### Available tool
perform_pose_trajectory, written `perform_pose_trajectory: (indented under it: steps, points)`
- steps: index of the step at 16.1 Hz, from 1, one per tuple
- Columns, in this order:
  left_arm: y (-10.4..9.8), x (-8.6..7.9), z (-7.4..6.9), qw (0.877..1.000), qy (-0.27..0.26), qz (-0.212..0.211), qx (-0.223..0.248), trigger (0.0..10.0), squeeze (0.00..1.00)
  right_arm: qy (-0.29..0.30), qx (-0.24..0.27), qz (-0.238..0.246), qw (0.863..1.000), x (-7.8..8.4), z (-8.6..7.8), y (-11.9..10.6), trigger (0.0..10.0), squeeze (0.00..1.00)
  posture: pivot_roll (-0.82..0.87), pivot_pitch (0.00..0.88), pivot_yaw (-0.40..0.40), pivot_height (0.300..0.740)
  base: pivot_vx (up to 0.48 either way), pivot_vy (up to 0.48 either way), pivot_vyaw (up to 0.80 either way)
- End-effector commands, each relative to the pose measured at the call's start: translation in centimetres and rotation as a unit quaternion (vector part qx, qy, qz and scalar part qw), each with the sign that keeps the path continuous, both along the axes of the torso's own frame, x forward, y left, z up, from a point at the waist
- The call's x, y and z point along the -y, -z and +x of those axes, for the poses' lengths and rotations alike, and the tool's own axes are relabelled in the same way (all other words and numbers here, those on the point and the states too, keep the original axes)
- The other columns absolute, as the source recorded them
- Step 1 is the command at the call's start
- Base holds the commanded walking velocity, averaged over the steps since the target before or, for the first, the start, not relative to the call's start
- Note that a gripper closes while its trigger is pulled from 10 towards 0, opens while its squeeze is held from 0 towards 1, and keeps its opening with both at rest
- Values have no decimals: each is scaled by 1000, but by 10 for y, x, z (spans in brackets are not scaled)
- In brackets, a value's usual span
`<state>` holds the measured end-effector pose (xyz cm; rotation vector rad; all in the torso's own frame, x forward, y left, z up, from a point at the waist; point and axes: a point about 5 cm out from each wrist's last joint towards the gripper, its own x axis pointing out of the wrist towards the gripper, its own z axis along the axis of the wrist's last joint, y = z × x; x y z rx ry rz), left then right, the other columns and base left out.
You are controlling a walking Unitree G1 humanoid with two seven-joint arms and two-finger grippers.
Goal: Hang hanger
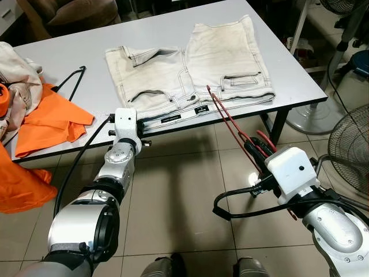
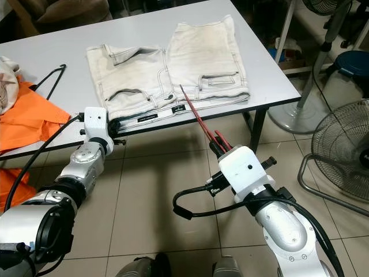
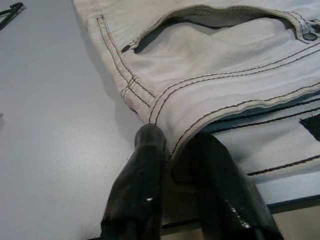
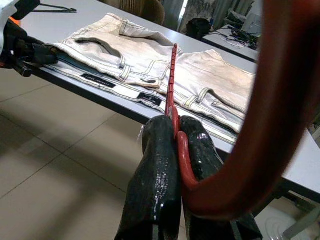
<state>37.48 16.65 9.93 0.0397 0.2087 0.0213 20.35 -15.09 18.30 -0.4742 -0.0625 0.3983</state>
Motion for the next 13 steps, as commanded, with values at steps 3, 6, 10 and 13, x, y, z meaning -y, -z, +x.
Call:
perform_pose_trajectory:
  steps: [3,6,10,13]
  points:
    - [0,-5,0,1000,-11,0,-8,0,0,-10,12,5,1000,-2,-3,-7,10000,0,-309,136,176,740,0,0,0]
    - [-1,-6,1,1000,-14,-1,-5,0,0,-11,13,3,1000,-2,-2,-8,10000,0,-315,132,174,740,0,0,0]
    - [-4,-9,1,1000,-22,-11,14,0,0,-10,16,1,1000,-1,-2,-9,10000,0,-317,129,173,740,0,0,0]
    - [-9,-17,-2,995,-42,61,61,0,0,-5,20,2,1000,-1,-1,-9,10000,0,-316,126,178,740,0,0,0]
